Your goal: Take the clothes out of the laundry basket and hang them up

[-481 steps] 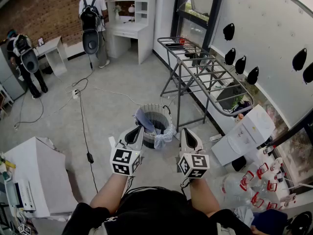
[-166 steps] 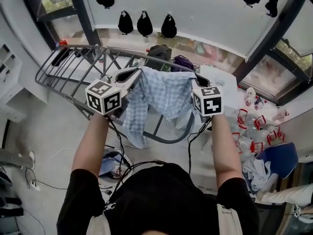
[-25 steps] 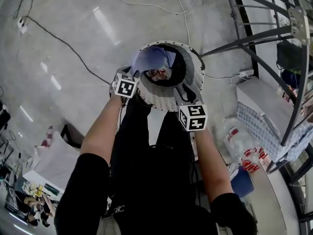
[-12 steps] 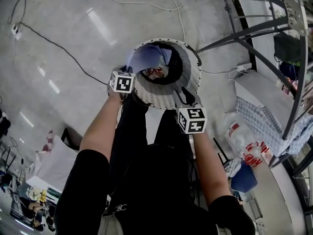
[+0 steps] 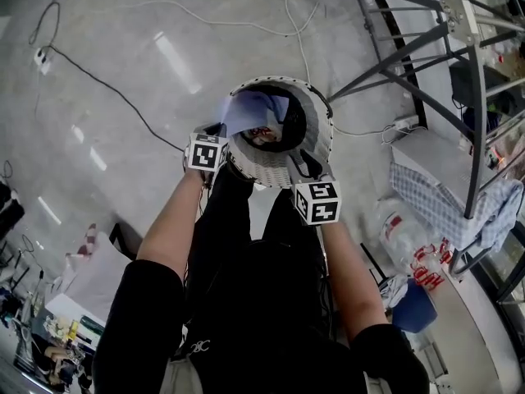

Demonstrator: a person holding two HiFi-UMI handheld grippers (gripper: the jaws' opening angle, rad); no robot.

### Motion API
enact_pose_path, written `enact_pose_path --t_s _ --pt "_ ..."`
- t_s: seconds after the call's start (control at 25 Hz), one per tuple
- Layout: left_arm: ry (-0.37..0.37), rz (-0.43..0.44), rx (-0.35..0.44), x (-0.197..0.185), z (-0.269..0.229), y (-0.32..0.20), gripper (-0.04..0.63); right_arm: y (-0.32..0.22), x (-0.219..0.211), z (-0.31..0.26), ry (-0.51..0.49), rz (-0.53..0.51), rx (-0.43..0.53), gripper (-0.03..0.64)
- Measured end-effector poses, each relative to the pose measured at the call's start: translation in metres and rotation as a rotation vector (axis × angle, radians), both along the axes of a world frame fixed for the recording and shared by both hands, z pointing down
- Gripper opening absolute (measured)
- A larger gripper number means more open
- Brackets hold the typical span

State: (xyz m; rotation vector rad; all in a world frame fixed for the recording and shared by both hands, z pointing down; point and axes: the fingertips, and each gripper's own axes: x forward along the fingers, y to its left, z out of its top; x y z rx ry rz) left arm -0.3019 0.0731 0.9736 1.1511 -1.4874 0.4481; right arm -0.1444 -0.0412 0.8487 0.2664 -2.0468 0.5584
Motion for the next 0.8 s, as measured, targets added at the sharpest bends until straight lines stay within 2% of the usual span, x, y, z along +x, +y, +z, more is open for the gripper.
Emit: enact_pose_path --t_s 0.12,0.36,0.56,0.8 --pt "-0.006 -0.002 0.060 -0.001 -0.044 -0.009 0.014 -0.002 0.003 -0.018 -0.020 -0.005 0.003 0.152" --pt "-0.012 -0.010 0.234 -0.006 -0.157 -0.041 0.014 -0.008 0.012 -0.044 -0.060 -0.012 0.017 0.152" --pt "-0.067 0.036 0.338 0.008 -0.251 -0.062 0.014 -0.011 0.023 -0.071 -0.094 -0.032 0.024 0.152" --pt "-0.118 0.042 0.457 0.016 -0.355 -0.072 0.012 -0.003 0.030 -0.100 -0.132 -0.065 0.032 0.152"
